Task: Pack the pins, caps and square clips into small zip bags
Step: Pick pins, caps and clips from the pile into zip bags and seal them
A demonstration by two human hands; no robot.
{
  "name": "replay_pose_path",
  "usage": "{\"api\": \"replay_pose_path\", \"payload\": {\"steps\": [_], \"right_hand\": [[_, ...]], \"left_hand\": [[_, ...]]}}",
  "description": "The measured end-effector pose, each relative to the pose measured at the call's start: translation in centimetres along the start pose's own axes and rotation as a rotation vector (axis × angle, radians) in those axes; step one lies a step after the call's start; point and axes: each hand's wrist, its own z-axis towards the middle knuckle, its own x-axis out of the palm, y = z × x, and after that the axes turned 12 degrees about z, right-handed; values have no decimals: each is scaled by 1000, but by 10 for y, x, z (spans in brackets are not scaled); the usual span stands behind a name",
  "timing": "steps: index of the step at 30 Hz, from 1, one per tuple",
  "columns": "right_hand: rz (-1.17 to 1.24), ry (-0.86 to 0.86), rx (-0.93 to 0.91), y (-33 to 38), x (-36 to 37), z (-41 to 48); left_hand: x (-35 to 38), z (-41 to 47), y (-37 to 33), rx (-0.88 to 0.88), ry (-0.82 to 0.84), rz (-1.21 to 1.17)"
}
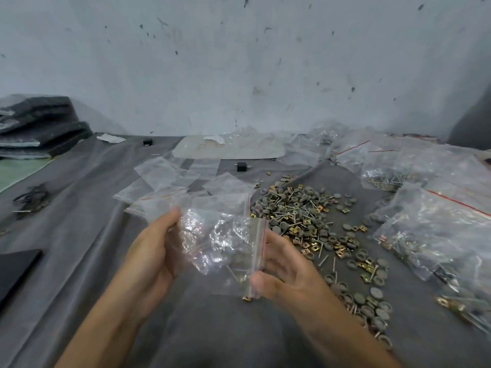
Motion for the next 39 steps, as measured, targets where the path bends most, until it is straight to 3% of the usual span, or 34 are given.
{"api": "replay_pose_path", "payload": {"steps": [3,6,15,21,24,26,28,30,33,35,39], "right_hand": [[136,-35,-92,8,-1,-3],[195,-83,-67,7,-4,-4],[318,-29,77,-1,10,-3],[241,83,84,2,7,-4],[14,199,54,4,9,-7],[-159,153,31,2,11,-7],[-324,107,19,-3,10,-5],[-464,98,-48,-5,9,-6],[-521,138,-164,-7,8,-7],[-585,166,-147,-8,4,-7],[-742,203,-101,-8,5,-5]], "left_hand": [[2,5,14,-1,-151,256],[-1,9,21,58,-253,489],[2,6,31,-4,-202,484],[3,7,34,165,-310,704],[6,5,36,163,-321,774],[5,0,36,209,-423,1013],[6,-10,33,378,-556,1240],[14,-24,29,542,-365,1233],[22,-35,38,550,80,1277],[21,-34,41,621,81,1316],[16,-30,33,665,-103,1375]]}}
